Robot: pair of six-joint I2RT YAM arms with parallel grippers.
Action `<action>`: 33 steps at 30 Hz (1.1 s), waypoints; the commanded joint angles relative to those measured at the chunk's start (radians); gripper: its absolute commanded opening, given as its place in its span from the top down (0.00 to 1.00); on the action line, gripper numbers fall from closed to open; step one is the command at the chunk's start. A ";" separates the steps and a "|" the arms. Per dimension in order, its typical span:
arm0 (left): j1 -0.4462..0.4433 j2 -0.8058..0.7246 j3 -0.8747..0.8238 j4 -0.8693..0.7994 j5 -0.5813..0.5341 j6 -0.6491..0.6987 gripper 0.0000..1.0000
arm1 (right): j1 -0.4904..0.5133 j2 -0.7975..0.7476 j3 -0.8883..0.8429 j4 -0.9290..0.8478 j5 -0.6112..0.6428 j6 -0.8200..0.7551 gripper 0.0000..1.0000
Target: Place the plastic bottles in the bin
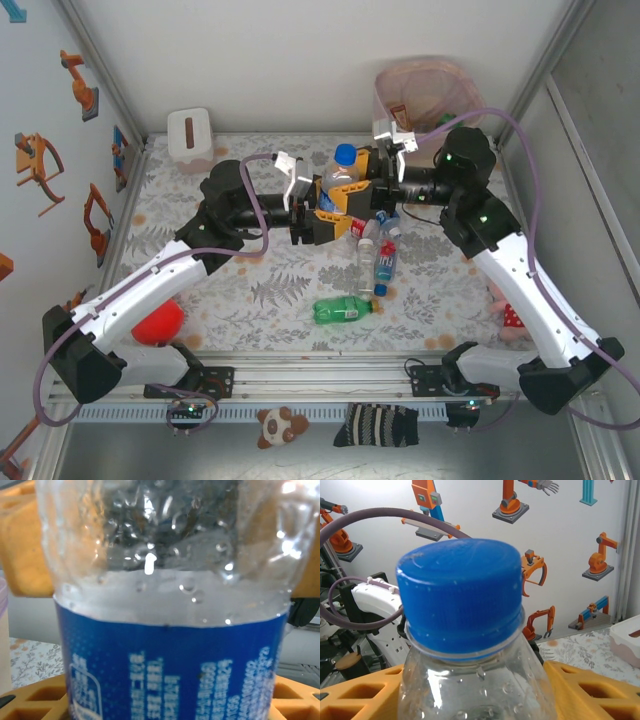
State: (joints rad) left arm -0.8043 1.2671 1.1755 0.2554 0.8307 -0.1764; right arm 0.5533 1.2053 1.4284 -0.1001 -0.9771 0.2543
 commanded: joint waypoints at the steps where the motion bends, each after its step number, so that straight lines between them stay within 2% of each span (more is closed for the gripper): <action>1: -0.004 -0.022 0.000 0.039 0.015 -0.002 0.38 | 0.004 -0.004 0.038 0.020 0.035 0.015 0.40; 7: -0.001 -0.052 -0.021 0.036 -0.023 0.012 0.34 | 0.003 -0.005 0.047 0.024 0.046 0.029 0.44; 12: 0.002 -0.067 -0.030 0.015 -0.047 0.024 0.25 | 0.003 -0.006 0.059 0.009 0.068 0.031 0.47; 18: 0.008 -0.122 -0.056 -0.047 -0.115 0.069 0.21 | -0.014 0.000 0.111 -0.082 0.234 0.000 0.50; 24: 0.020 -0.176 -0.094 -0.098 -0.184 0.098 0.21 | -0.116 0.047 0.172 -0.082 0.301 0.062 0.50; 33: 0.023 -0.200 -0.123 -0.134 -0.251 0.095 0.21 | -0.350 0.212 0.328 -0.087 0.452 0.259 0.51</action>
State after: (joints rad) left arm -0.7845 1.0801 1.0687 0.1383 0.6052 -0.0975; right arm 0.2565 1.3811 1.7042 -0.1974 -0.6144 0.4118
